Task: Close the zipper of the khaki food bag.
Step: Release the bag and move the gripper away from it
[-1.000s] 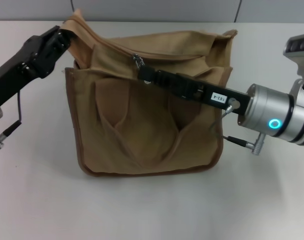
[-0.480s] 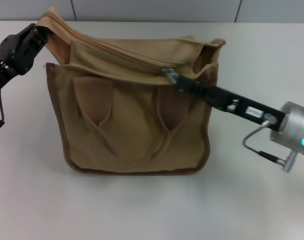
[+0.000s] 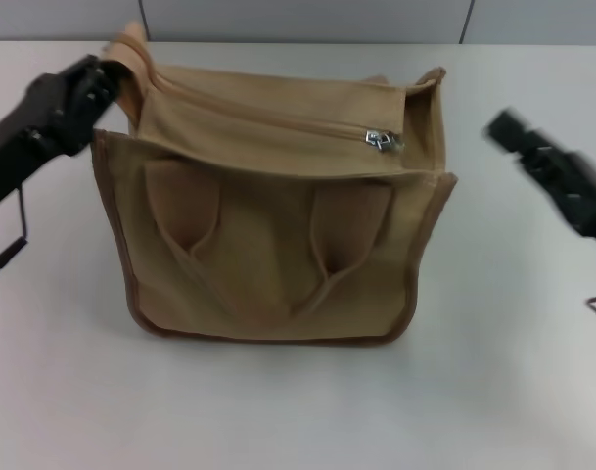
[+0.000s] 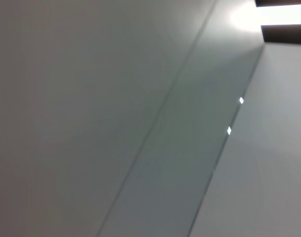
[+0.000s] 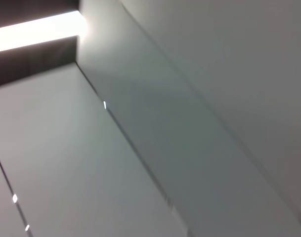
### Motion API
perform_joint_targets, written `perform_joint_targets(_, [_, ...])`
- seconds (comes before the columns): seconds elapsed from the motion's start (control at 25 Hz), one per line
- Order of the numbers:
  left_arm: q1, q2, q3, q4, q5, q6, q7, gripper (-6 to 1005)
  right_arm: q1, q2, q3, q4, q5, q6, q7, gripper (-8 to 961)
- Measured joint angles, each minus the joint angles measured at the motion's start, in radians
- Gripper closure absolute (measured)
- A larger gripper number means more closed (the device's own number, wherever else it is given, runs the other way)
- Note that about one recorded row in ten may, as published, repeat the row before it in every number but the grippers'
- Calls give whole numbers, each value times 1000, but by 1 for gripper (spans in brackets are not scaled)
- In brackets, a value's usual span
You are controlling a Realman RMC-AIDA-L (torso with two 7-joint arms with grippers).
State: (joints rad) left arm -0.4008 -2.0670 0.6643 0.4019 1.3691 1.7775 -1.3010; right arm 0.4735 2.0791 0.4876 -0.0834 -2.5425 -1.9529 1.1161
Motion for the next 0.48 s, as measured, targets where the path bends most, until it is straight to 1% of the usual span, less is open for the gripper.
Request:
perform_joint_targets(0.04, [-2, 0, 14, 1, 1, -5, 13, 972, 0, 0, 0, 0, 0, 0, 0, 898])
perform_joint_targets(0.12, [-5, 1, 50, 4, 2, -20, 31, 972, -28, 3, -2, 22, 35, -25, -69, 890])
perform_joint_targets(0.2, [7, 2, 83, 25, 2, -36, 47, 972, -37, 3, -6, 41, 38, -31, -100, 807])
perform_joint_targets(0.32, [23, 1, 90, 45, 2, -37, 72, 972, -30, 2, -15, 46, 35, -27, -106, 683])
perform_joint_targets(0.44, [35, 3, 67, 65, -4, 2, 81, 877, -18, 2, -27, 46, 34, -21, -107, 618])
perform_joint_targets(0.48, [36, 4, 43, 71, -6, 32, 73, 845, -14, 3, -28, 47, 34, -21, -107, 597])
